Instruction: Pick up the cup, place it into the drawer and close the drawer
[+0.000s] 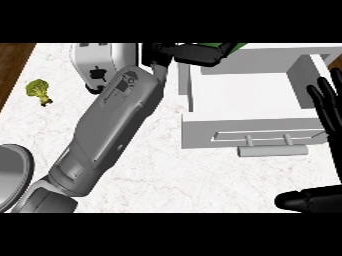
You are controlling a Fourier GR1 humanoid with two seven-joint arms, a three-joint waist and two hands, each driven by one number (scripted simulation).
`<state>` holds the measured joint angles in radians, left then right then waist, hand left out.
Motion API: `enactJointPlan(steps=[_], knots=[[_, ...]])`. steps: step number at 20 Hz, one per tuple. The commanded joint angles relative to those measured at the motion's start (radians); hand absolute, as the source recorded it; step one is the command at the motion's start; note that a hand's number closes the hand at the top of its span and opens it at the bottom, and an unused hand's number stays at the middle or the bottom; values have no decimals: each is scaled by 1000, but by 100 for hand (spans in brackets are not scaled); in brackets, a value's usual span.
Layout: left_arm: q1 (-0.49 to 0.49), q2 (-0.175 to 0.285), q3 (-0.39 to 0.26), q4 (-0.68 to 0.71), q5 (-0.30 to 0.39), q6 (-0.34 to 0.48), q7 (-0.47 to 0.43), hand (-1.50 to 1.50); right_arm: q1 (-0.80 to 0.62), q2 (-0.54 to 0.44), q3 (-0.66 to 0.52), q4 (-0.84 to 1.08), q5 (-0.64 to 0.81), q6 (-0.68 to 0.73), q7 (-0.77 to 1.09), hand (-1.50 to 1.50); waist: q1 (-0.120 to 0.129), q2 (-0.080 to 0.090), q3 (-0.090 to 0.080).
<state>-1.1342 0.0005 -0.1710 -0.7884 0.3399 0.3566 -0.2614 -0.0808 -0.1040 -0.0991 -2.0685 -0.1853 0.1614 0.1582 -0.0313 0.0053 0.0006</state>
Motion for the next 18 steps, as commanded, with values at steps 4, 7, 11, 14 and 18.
enactJointPlan(steps=[4,7,11,14,18], knots=[[-87,0,-138,190,157,96,-76,150,54,18,34,-2,10,32,-52,-150,-40,6,1],[-123,0,-118,270,146,1,-88,150,-38,-1,-8,77,2,16,-49,-150,-11,5,0],[-125,0,-262,280,209,102,-95,150,-55,-11,17,-17,-4,-7,56,-150,-48,6,0],[-183,0,-270,359,219,84,-98,150,-60,-1,26,38,4,14,-8,-150,-60,14,1],[-194,0,-325,377,266,94,-73,150,-69,-19,-2,71,-17,31,-17,-150,-70,17,1]])
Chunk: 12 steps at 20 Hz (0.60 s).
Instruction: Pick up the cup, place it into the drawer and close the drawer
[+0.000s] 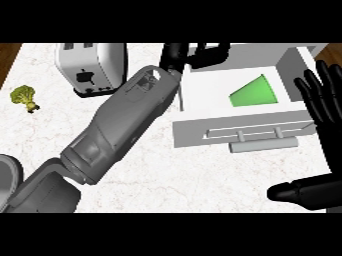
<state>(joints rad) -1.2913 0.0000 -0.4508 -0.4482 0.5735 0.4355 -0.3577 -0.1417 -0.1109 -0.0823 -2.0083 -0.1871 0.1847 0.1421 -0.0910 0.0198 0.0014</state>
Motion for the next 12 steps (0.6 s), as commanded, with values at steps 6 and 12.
enactJointPlan(steps=[6,12], knots=[[-34,0,-164,67,8,49,60,-150,-8,-13,-10,-12,-16,17,-11,-150,-13,1,0],[0,0,-158,26,85,46,-9,-150,23,23,8,-25,-43,11,-12,-150,-15,3,0]])
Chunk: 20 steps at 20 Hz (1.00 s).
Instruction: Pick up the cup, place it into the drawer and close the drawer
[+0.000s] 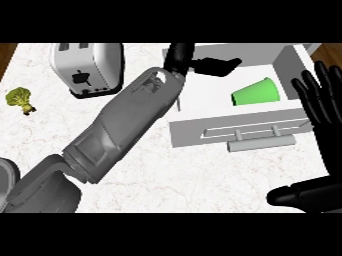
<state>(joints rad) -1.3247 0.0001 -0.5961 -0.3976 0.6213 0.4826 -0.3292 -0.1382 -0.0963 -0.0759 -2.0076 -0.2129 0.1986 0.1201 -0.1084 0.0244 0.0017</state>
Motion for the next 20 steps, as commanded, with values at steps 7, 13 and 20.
enactJointPlan(steps=[7,13,20], knots=[[24,0,63,-97,137,-79,-144,-150,23,-23,-58,-5,-116,38,26,-150,49,-13,-1],[1,0,123,-169,177,-63,-90,-150,73,-28,-58,-19,-132,86,-16,150,91,-24,-1],[185,121,158,-365,184,-59,-87,-150,87,-168,-41,-101,-33,177,49,150,136,-36,-3]])
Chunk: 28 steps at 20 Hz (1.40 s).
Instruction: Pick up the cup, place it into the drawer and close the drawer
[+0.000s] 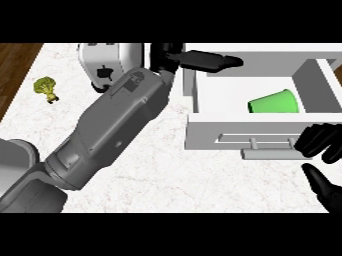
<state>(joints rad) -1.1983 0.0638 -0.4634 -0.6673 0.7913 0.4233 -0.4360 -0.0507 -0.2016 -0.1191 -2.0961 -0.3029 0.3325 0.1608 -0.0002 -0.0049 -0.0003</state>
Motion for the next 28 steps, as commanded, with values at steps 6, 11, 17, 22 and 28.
enactJointPlan(steps=[6,11,17,22,28], knots=[[286,193,37,-324,14,22,72,-150,48,-93,22,-49,140,74,12,150,28,-7,0],[484,295,45,-573,17,34,138,-150,61,-74,54,39,263,75,-58,150,28,-3,1],[736,400,84,-776,26,-43,127,-150,51,-69,116,84,426,43,-86,150,22,0,0],[816,455,123,-796,45,-112,108,-150,-33,-159,226,156,708,33,-183,150,42,2,0],[908,494,218,-813,76,-213,102,-150,-89,-116,333,403,940,-102,-305,150,18,6,1]])
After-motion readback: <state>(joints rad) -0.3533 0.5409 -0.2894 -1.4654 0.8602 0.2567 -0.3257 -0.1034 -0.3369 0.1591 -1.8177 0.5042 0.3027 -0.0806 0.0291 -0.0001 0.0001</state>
